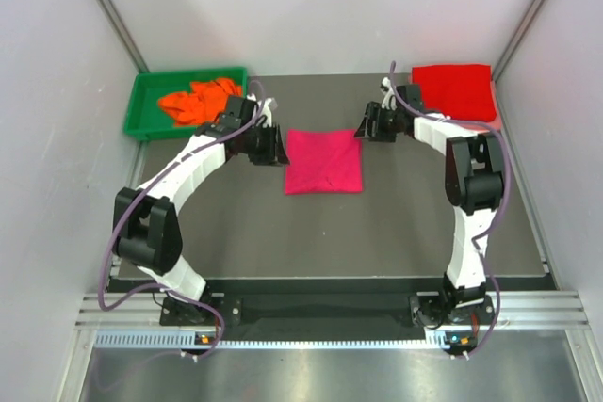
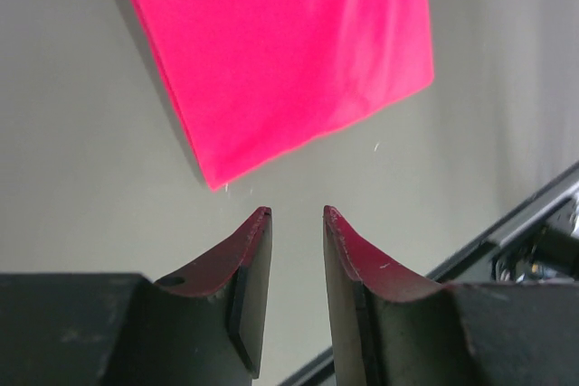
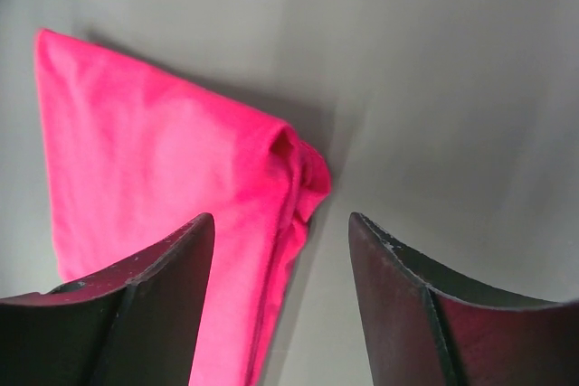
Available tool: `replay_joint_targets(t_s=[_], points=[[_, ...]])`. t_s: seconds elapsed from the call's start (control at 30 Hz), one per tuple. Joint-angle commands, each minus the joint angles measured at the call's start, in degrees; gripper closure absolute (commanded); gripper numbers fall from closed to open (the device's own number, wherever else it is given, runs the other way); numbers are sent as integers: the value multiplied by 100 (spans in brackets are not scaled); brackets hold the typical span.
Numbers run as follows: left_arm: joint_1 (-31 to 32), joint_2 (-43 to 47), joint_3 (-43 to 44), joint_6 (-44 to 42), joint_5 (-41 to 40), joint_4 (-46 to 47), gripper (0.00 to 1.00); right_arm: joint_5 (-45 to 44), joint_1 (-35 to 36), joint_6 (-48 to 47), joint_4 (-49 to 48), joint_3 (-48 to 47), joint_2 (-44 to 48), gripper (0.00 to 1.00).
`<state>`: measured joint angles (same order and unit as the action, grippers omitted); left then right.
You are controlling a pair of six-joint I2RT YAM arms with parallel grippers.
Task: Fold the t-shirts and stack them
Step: Neatly place the folded tshirt to the corner
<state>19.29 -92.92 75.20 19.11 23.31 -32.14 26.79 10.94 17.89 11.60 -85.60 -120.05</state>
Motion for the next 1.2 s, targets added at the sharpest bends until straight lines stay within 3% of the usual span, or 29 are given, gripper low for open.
replay_joint_targets(t_s=[0.0, 0.2, 0.73, 1.03, 1.07, 1.17], points=[[-4, 82, -418, -188, 227, 76, 66, -94, 136, -295, 115, -377, -290, 38], [-4, 38, -498, -268, 244, 41, 66, -393, 285, -532, 317, -729, -660, 38], [-4, 117, -462, -329, 24, -47, 66, -1122, 681, -690, 677, -668, -678, 57], [-4, 108, -506, -347, 24, -20, 66, -1088, 699, -725, 686, -738, -397, 80], [-4, 117, -515, -347, 33, -3, 66, -1070, 699, -734, 712, -773, -379, 88], [-4, 143, -576, -347, 25, 24, 66, -947, 699, -769, 678, -800, -274, 100]])
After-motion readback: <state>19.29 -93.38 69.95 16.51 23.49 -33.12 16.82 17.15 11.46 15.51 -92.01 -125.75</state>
